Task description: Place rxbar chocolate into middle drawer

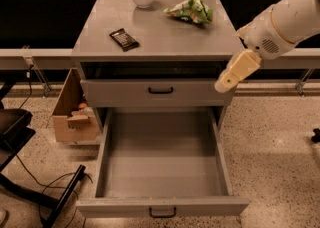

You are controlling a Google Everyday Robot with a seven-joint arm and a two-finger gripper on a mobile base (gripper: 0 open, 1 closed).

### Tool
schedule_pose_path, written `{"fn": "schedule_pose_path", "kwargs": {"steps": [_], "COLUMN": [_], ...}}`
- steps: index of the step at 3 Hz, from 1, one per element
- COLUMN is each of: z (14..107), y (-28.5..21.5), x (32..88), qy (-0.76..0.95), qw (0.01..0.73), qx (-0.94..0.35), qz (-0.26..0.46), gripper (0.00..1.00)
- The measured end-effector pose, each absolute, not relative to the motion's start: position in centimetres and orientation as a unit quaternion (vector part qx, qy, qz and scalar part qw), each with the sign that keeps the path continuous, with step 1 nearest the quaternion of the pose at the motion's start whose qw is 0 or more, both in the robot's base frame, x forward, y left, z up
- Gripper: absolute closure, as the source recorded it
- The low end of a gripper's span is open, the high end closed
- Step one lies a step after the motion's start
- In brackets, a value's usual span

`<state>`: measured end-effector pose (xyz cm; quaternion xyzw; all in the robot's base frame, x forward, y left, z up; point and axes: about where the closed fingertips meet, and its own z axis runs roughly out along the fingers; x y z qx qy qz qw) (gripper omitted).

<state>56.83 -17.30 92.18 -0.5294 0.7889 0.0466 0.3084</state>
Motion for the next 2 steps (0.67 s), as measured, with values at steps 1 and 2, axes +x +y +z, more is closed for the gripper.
{"fn": "schedule_pose_path", "kwargs": {"steps": [1,2], "z": [92.1,92.5], "y": [-15.0,-12.4], "x": [63.2,69.4], "qy": [0.804,0.821], "qw": [0.329,0.335], "qx": [-0.491,-0.455], "qz": [0.072,0.081], "gripper": [0.0,0.0]}}
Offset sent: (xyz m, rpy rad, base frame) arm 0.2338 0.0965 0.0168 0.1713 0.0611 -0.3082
